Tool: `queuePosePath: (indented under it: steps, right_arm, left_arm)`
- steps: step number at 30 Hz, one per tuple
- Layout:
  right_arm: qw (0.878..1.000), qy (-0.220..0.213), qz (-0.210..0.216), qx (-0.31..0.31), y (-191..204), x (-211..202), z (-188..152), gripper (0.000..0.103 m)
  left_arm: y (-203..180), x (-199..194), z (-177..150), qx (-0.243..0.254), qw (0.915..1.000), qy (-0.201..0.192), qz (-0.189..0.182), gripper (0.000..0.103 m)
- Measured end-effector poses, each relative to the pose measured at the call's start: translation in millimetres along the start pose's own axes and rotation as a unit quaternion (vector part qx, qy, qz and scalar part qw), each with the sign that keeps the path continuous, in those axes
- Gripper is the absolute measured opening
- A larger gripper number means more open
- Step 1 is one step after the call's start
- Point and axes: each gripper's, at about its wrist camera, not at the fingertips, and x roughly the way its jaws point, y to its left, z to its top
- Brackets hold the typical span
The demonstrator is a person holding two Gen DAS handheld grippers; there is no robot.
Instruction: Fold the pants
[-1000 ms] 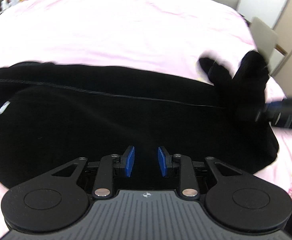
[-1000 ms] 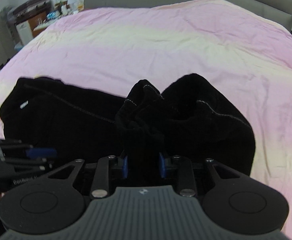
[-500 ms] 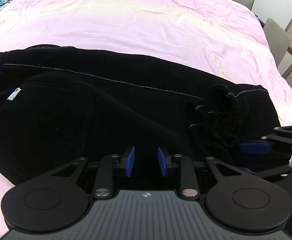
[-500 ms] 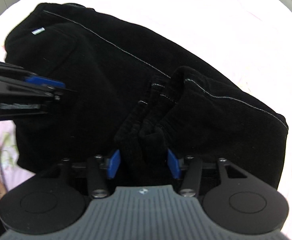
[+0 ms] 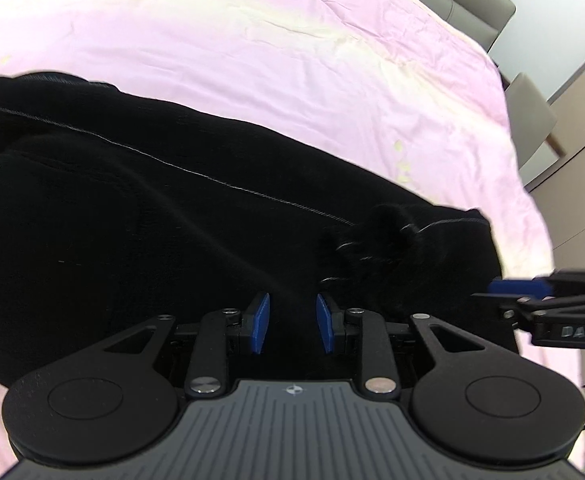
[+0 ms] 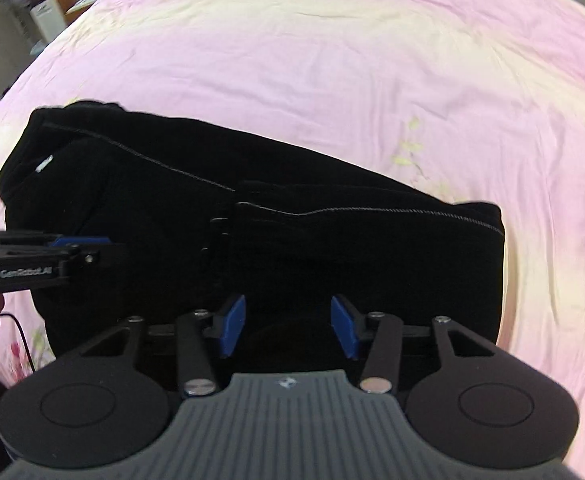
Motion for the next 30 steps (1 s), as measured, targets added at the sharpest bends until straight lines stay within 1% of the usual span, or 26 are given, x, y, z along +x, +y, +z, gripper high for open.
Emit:
queuePosePath:
  steps: [4, 7, 10, 12, 14, 16, 17, 18, 21, 22, 23, 25, 27, 29, 30]
  right_arm:
    - [0.998, -0.001, 0.038, 0.053, -13, 10, 0, 0.046]
    - [0.995, -0.002, 0.067, 0.072, -9, 23, 4, 0.046]
    - [0.991, -0.002, 0.095, 0.091, -5, 38, 15, 0.050]
    - [0.990, 0.004, 0.099, 0.098, 6, 52, 17, 0.058]
    - [0.991, 0.027, 0.091, 0.095, 11, 66, 19, 0.058]
    - [0.992, 0.059, 0.077, 0.086, 21, 85, 14, 0.055]
    - [0.992, 0.057, 0.074, 0.080, 26, 88, 9, 0.051]
    - [0.993, 0.051, 0.074, 0.071, 29, 87, 9, 0.043]
    - [0.993, 0.024, 0.090, 0.071, 33, 70, 9, 0.020]
    - [0.993, 0.015, 0.097, 0.060, 35, 61, 9, 0.017]
    - [0.993, 0.010, 0.106, 0.046, 38, 52, 9, 0.015]
    - [0.992, 0.008, 0.122, 0.026, 44, 41, 8, 0.015]
    - [0.992, 0.011, 0.128, 0.013, 49, 42, 7, 0.015]
    - [0.991, 0.016, 0.132, 0.019, 49, 51, 6, 0.015]
    - [0.990, 0.019, 0.136, 0.025, 49, 57, 6, 0.015]
  left_arm:
    - [5, 8, 12, -0.030, 0.9993, 0.010, -0.018, 0.032]
    - [6, 16, 19, -0.044, 0.9984, 0.022, -0.027, 0.032]
    - [4, 21, 21, -0.049, 0.9980, 0.025, -0.032, 0.032]
    - [4, 24, 22, -0.048, 0.9980, 0.027, -0.031, 0.032]
    - [3, 27, 23, -0.047, 0.9980, 0.031, -0.028, 0.032]
    - [3, 29, 24, -0.043, 0.9981, 0.034, -0.027, 0.032]
    - [2, 29, 24, -0.041, 0.9982, 0.035, -0.027, 0.032]
    - [2, 29, 25, -0.038, 0.9983, 0.036, -0.027, 0.032]
    - [0, 31, 27, -0.028, 0.9983, 0.038, -0.033, 0.032]
    - [-1, 31, 28, -0.027, 0.9982, 0.038, -0.037, 0.032]
    - [-2, 30, 29, -0.026, 0.9980, 0.036, -0.045, 0.032]
    - [-1, 28, 31, -0.030, 0.9965, 0.031, -0.071, 0.032]
    - [-3, 29, 32, -0.035, 0.9949, 0.034, -0.088, 0.038]
    - [-7, 31, 32, -0.025, 0.9951, 0.037, -0.088, 0.047]
    - [-10, 33, 32, -0.018, 0.9955, 0.041, -0.084, 0.048]
